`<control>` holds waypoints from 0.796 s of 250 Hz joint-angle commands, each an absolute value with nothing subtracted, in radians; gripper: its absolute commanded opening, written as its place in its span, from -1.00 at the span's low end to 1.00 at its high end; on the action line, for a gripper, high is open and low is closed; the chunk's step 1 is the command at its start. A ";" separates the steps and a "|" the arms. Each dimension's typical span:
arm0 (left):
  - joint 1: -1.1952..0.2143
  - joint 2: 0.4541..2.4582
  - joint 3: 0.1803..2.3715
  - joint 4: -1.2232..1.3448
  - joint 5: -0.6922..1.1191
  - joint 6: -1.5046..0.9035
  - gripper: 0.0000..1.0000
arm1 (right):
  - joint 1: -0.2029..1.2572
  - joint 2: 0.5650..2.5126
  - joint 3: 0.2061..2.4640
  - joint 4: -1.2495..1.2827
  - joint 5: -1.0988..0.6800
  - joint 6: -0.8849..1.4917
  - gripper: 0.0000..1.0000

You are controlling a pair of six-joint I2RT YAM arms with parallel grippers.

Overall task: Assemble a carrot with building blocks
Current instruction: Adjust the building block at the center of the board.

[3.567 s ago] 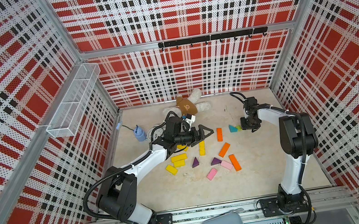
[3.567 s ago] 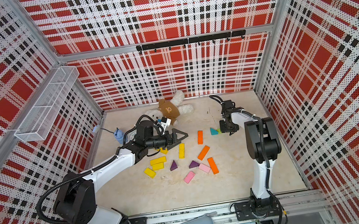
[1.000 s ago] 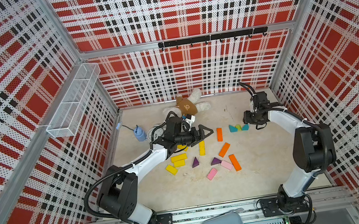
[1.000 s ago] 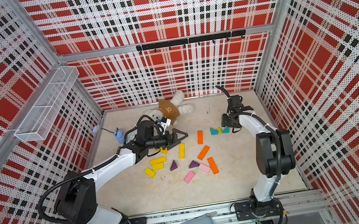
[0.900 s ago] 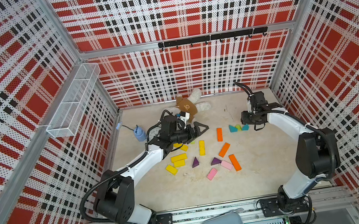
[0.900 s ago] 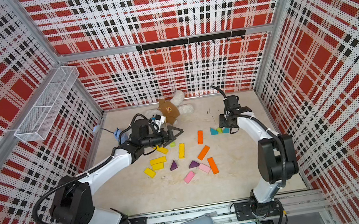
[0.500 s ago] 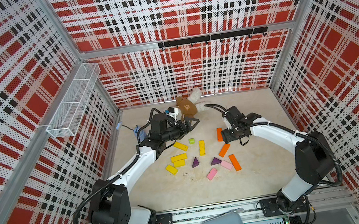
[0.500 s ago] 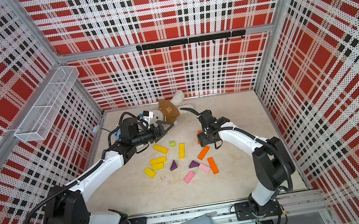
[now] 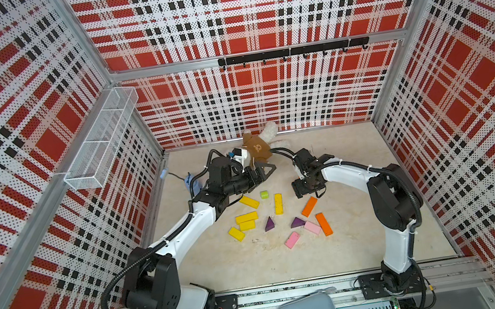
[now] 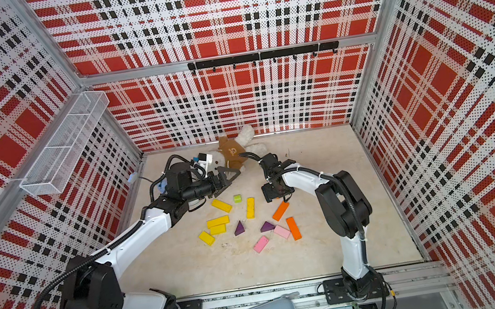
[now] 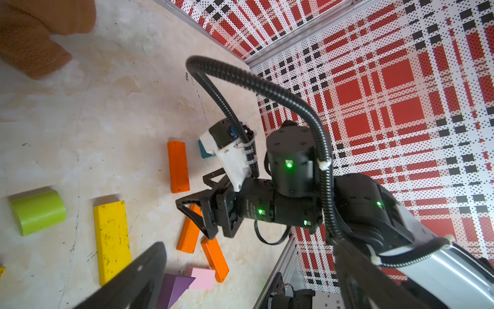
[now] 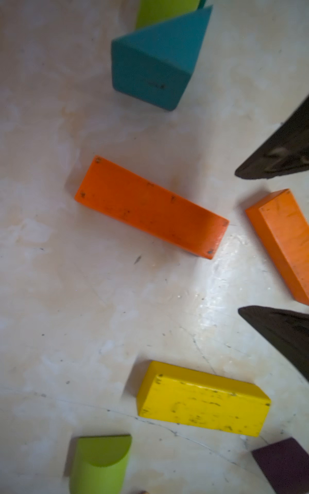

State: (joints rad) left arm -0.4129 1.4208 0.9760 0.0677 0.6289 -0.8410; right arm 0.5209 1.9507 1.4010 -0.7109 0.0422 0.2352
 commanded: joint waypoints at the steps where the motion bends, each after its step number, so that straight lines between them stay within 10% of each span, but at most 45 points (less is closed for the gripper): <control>1: -0.417 1.431 0.973 0.089 0.645 -0.845 0.99 | 0.513 1.990 1.447 -0.681 0.019 0.295 0.52; 199: -0.418 1.433 0.974 0.093 0.655 -0.850 0.99 | 0.519 2.082 1.505 -0.575 -0.235 0.407 0.39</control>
State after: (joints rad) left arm -0.4133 1.4254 0.9760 0.0681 0.6460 -0.8448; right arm 0.5156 2.0640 1.4647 -0.6075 -0.2028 0.3935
